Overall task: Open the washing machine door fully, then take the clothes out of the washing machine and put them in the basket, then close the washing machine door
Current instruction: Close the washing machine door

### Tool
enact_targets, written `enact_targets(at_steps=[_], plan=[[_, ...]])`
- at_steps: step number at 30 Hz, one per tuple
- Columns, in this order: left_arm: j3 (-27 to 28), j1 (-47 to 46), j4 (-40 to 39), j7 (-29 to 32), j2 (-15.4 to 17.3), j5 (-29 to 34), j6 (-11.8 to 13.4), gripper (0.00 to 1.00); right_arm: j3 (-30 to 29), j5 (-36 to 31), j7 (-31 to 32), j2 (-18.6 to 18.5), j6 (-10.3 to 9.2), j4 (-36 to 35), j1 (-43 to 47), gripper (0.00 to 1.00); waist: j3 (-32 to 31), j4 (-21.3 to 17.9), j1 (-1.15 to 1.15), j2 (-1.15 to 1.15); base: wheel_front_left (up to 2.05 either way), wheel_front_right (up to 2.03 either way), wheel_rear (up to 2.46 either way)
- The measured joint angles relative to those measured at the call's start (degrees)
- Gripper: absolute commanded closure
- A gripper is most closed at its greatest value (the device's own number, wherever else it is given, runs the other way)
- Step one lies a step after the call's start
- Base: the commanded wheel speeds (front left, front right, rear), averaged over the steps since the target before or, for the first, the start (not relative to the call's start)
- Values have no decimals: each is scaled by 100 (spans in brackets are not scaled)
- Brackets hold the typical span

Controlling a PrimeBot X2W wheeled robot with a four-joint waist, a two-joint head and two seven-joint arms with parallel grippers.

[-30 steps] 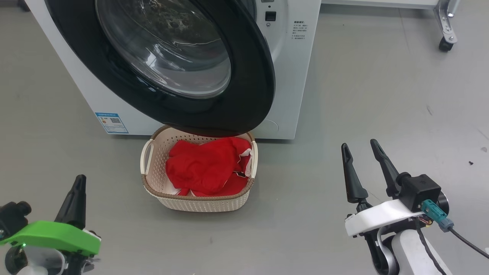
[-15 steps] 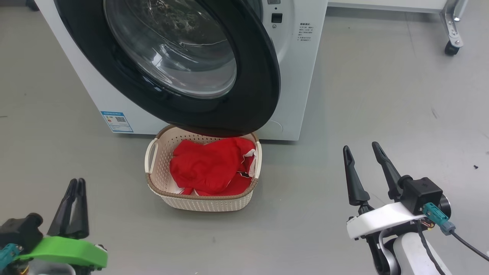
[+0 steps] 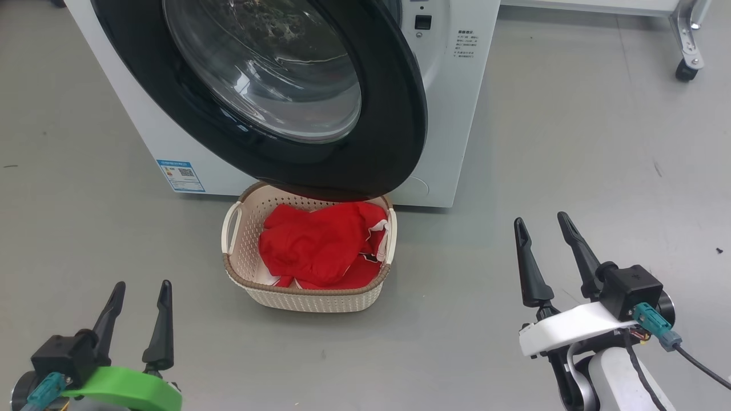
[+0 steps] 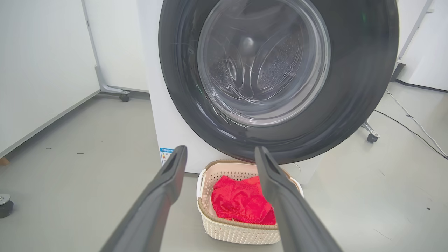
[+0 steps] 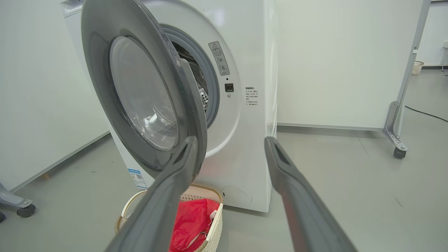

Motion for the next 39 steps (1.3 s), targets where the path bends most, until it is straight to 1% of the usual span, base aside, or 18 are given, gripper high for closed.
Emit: enact_targets(at_steps=[7, 12, 22, 27, 39], plan=[[42, -1, -99, -1, -96, 177, 0, 0, -65, 0, 0, 2, 0, 4, 0, 0, 16, -11, 0, 0, 0, 0, 0], [136, -1, -136, -1, -243, 240, -1, 0, -82, 0, 0, 4, 1, 3, -1, 0, 35, -30, 0, 0, 0, 0, 0], [258, -1, -185, -1, -314, 433, -12, 0, -108, -24, 0, 13, 1, 3, -1, 0, 47, -63, 0, 0, 0, 0, 0], [312, -1, -192, -1, -408, 487, -36, 0, -133, -25, 0, 16, 1, 3, -1, 0, 49, -67, 0, 0, 0, 0, 0], [415, 0, -193, -1, -478, 660, -156, 0, -134, -33, -1, 23, 2, 3, -2, 0, 69, -69, 0, 0, 0, 0, 0]])
